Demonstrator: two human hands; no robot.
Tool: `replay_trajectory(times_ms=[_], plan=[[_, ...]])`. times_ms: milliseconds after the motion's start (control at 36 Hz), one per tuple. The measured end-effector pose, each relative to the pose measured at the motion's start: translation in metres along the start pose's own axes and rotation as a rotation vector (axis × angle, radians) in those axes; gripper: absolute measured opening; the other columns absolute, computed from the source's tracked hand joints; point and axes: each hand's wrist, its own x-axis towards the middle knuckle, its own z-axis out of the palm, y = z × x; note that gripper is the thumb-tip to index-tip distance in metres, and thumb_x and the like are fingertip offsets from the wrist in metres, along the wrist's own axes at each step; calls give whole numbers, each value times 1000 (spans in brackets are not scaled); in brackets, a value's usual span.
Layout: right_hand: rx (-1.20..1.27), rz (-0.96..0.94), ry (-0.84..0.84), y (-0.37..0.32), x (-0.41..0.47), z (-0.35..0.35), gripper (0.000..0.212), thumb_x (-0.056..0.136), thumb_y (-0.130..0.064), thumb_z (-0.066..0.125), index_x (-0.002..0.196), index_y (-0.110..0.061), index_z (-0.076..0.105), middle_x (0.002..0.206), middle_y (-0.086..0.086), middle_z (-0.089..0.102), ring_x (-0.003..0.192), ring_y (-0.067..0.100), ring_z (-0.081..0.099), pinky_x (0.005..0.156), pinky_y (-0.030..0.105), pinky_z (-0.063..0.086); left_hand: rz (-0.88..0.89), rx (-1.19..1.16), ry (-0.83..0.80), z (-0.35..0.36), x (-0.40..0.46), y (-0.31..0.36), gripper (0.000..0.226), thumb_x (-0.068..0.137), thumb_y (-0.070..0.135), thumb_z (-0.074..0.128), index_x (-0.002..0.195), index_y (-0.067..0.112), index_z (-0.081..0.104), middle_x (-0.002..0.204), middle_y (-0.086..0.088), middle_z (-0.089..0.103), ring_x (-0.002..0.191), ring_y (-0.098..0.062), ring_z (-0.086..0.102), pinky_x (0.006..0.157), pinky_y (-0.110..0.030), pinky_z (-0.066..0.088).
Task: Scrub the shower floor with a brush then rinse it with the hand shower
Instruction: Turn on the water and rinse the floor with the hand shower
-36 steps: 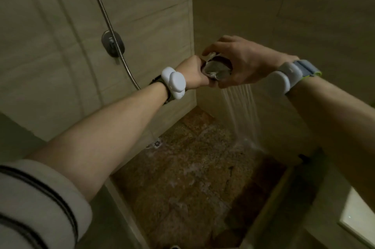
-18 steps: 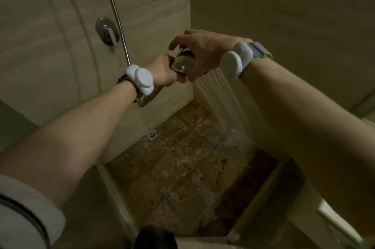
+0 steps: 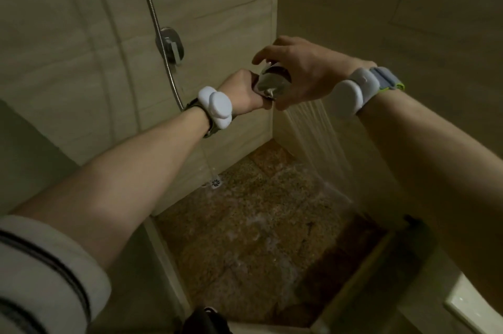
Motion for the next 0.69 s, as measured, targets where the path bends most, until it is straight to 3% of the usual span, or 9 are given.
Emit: replay_trajectory(times_ms=[306,444,556,694], plan=[[12,-44,93,5,0,0,91,68,-36,89,147,-26,45,135,7,46,120,27,49,97,47,50,25,78,72,-8,-1,6,17,70,21,78,67,21,62,64,6,62,63,-12,60,54,-24,40],[21,-54,117,7,2,1,90,68,-35,88,147,-26,45,136,6,46,121,26,48,98,47,50,29,99,91,-12,-1,10,20,69,21,78,65,21,59,61,8,58,61,-11,56,53,-24,38],[32,-66,136,9,3,2,90,68,-37,88,146,-26,46,138,6,45,122,26,47,99,46,50,32,146,102,-16,0,10,16,71,22,78,75,14,65,66,6,60,65,-13,58,56,-25,43],[51,-73,164,11,7,10,91,65,-38,88,146,-25,48,135,7,45,121,26,47,99,36,45,44,238,111,-18,-1,9,23,71,27,78,66,20,57,70,0,61,68,-19,58,60,-29,43]])
